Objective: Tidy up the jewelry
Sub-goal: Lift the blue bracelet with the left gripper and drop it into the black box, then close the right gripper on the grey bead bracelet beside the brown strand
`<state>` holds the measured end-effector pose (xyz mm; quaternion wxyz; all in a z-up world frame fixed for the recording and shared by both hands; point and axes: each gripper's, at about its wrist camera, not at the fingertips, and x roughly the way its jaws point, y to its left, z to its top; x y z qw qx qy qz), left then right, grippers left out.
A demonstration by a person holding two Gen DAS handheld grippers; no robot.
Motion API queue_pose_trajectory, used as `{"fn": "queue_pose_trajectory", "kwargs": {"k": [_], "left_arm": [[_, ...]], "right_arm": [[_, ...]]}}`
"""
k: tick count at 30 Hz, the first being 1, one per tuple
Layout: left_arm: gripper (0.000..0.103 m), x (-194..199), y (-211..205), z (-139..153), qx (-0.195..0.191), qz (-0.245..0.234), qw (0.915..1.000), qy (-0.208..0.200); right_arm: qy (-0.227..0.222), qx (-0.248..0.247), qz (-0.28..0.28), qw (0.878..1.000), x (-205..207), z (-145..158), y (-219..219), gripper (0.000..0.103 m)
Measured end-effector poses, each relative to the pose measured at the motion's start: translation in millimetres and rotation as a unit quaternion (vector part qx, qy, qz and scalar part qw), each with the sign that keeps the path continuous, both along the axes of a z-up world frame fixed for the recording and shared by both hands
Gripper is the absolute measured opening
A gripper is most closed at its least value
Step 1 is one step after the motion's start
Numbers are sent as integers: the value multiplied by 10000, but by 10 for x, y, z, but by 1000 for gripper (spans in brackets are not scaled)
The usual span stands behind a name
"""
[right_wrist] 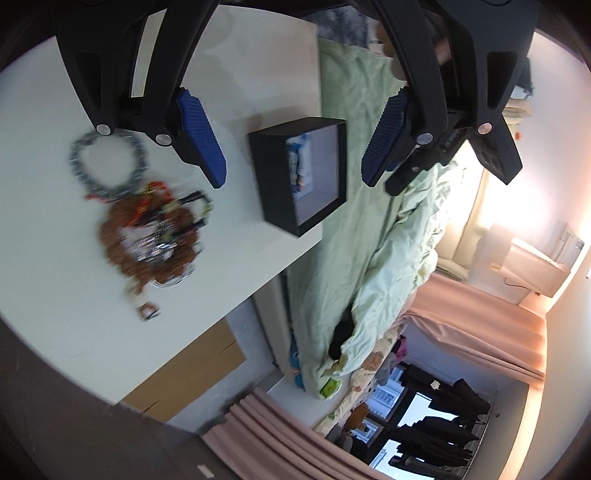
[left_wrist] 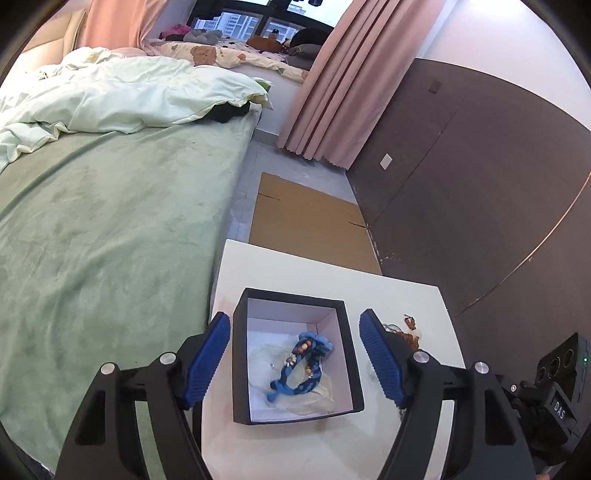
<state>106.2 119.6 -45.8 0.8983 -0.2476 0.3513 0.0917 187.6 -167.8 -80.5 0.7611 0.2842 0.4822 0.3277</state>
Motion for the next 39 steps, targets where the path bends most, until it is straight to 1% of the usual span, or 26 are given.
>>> {"fn": "queue_pose_trajectory", "kwargs": {"k": [2, 6, 9, 14, 17, 19, 20, 21, 22, 23, 25, 27, 29, 31, 34, 36, 38, 39], "left_arm": [[70, -2, -22, -11, 27, -9, 10000, 49], [70, 7, -146, -7, 73, -185, 9998, 48], [70, 22, -309, 16, 206, -400, 9990, 10], [68, 60, -586, -4, 290, -792, 9964, 17], [63, 93, -732, -38, 299, -993, 9946, 53], [56, 122, -804, -74, 252, -1109, 9935, 96], [54, 137, -852, -100, 208, -1180, 9927, 131], [53, 151, -892, -123, 185, -1238, 9920, 158], [51, 155, -923, -141, 178, -1280, 9915, 178], [50, 164, -972, -164, 151, -1344, 9906, 207], [46, 172, -1044, -189, 90, -1457, 9890, 241], [43, 184, -1113, -214, 84, -1532, 9878, 264], [40, 206, -1164, -244, 72, -1581, 9869, 309], [39, 225, -1199, -271, 52, -1605, 9864, 344], [37, 265, -1245, -313, 68, -1653, 9854, 405], [37, 296, -1250, -332, 50, -1648, 9854, 426], [37, 324, -1238, -349, 30, -1612, 9859, 436], [36, 337, -1233, -357, 15, -1603, 9861, 437]], "right_arm": [[-22, -107, -58, 9999, -2, 18, -107, 76], [30, -345, -230, 9991, 12, 7, -347, 76], [85, -525, -334, 9980, 39, -20, -478, 76], [280, -813, -478, 9952, 68, -127, -687, 76], [382, -967, -512, 9933, 69, -200, -764, 76], [381, -1111, -511, 9918, 61, -222, -788, 76], [350, -1199, -515, 9908, 57, -225, -796, 76], [317, -1279, -500, 9900, 54, -225, -792, 74], [285, -1369, -462, 9891, 55, -230, -786, 70], [235, -1532, -398, 9871, 61, -237, -766, 68], [187, -1776, -298, 9835, 64, -265, -729, 58], [206, -1922, -150, 9810, 75, -325, -690, 51], [202, -2116, -39, 9771, 88, -384, -641, 48], [225, -2311, 22, 9727, 111, -453, -590, 41], [285, -2474, 125, 9684, 158, -548, -530, 40], [262, -2676, 176, 9630, 182, -607, -468, 39], [288, -2825, 249, 9585, 215, -673, -402, 33], [319, -2869, 308, 9569, 229, -708, -374, 27]]}}
